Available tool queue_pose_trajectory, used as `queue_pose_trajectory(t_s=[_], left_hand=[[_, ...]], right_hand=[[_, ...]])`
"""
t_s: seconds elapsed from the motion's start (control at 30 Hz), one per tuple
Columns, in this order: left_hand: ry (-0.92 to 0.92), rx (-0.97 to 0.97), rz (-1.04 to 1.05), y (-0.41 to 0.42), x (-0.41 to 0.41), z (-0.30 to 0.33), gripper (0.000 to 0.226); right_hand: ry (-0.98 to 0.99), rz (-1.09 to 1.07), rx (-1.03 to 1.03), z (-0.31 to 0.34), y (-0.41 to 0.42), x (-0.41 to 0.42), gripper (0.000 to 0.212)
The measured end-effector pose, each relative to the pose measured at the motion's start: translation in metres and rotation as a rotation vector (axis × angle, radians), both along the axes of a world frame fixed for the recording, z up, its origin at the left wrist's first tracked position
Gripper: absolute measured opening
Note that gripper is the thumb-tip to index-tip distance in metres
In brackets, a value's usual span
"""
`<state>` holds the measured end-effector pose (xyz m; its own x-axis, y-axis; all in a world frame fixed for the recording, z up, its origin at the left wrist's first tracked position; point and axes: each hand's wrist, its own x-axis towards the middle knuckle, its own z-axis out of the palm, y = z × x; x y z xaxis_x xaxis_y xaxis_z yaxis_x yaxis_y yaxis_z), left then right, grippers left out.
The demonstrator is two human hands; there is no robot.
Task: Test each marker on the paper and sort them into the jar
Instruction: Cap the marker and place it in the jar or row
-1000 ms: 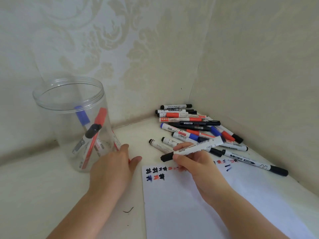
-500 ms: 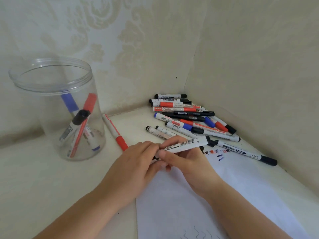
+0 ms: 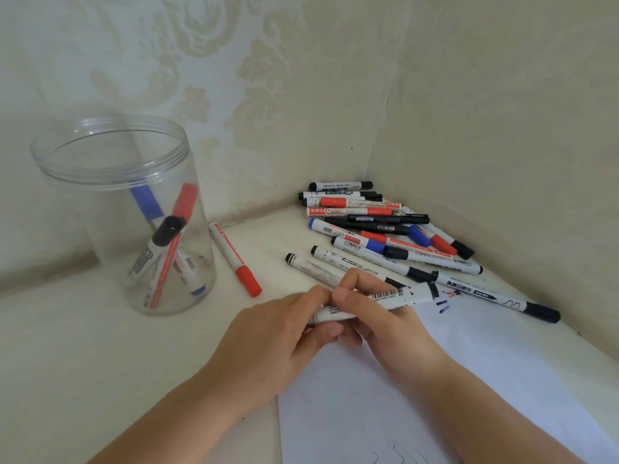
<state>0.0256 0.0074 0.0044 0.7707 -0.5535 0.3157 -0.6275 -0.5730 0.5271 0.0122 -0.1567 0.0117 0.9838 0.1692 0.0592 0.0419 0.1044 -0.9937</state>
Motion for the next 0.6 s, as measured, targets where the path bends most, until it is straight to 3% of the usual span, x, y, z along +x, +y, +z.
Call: queue_pose_trajectory(t_s=[0.17,0.37,0.6], left_hand=[[0.113,-0.024,0.147,0.014,0.016,-0.008,0.051],[0.026,0.186,0.053,0.015,0.02,-0.017,0.063],[0.057,0.246,0.123,0.014,0.022,-0.019,0.071]], right_hand=[[0.099,-0.213,0.021,0.007,-0.02,0.007,0.016],[0.137,-0.25,-0.289,-0.001,-0.009,0.009,0.023],[-0.017,-0.391,-0.43,-0.014,0.006,0.017,0.024]])
